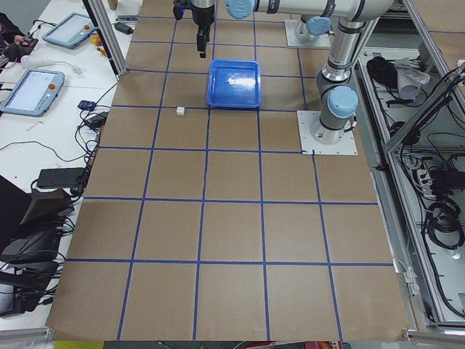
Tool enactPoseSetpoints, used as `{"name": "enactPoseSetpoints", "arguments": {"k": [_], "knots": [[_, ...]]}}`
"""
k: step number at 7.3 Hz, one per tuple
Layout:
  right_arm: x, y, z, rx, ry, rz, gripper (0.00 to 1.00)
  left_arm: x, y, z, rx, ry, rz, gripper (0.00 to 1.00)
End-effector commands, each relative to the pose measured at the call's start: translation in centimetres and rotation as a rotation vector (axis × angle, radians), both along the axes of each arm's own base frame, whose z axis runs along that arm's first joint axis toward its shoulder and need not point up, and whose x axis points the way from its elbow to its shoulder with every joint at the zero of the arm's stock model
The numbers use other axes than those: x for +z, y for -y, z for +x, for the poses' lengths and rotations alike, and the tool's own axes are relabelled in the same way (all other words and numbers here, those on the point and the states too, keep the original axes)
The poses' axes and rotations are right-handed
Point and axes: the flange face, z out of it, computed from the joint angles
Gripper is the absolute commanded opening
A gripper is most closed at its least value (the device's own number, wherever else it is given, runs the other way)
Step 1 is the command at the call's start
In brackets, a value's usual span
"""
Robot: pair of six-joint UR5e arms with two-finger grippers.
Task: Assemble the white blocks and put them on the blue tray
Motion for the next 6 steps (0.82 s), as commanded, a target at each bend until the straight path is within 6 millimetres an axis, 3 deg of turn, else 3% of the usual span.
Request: {"name": "enactPoseSetpoints", "arguments": {"k": [1,6], "knots": [[0.52,0.1,-0.32,-0.005,-0.032,-0.004,1.0,-0.12,-0.1,0.08,-0.009,-0.002,0.002,1.0],[0.13,0.68,-0.9,-0.08,-0.017,0.003,1.0,-0.99,0.51,0.79,-0.001,0.009,0.001,1.0]]}}
